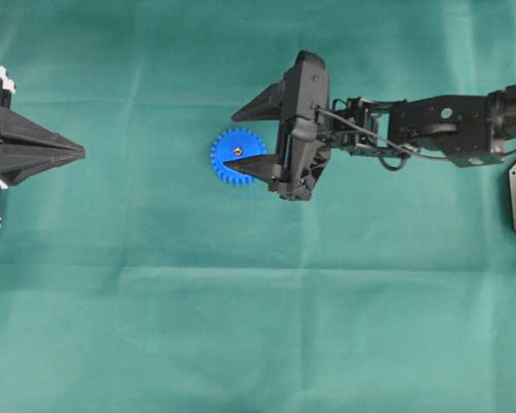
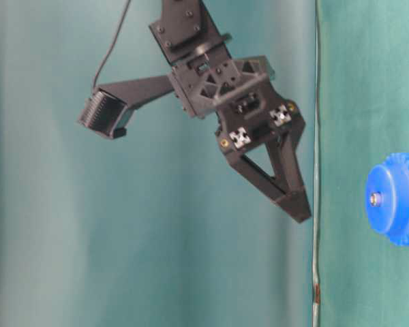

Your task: Insert the shaft placed at a random location into the center hole of the medium gear at another random location.

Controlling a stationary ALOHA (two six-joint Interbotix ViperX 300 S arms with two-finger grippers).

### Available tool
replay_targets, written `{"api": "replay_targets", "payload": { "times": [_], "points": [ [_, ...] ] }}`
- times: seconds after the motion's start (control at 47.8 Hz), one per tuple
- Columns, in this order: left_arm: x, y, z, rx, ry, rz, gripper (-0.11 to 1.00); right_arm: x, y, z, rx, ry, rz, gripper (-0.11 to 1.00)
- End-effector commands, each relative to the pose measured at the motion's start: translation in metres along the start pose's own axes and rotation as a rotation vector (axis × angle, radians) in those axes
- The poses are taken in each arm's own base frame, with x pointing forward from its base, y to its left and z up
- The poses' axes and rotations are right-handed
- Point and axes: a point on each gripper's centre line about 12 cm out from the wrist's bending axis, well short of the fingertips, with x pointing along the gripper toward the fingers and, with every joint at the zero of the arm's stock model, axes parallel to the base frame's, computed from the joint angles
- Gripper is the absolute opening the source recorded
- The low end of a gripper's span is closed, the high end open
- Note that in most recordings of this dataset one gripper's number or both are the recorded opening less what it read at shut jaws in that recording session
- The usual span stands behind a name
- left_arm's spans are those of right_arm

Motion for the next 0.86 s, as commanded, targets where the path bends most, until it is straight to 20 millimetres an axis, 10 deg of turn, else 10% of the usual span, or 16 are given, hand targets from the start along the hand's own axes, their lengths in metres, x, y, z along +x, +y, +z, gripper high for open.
{"api": "replay_targets", "payload": {
  "times": [0.0, 0.836],
  "points": [
    [0.002, 0.000, 0.010, 0.001, -0.025, 0.001, 0.00, -0.010, 0.003, 0.018, 0.013, -0.047, 0.007, 0.87],
    [0.002, 0.000, 0.011, 0.000, -0.026, 0.001, 0.00, -0.072, 0.000, -0.013, 0.040, 0.023, 0.006, 0.87]
  ]
}}
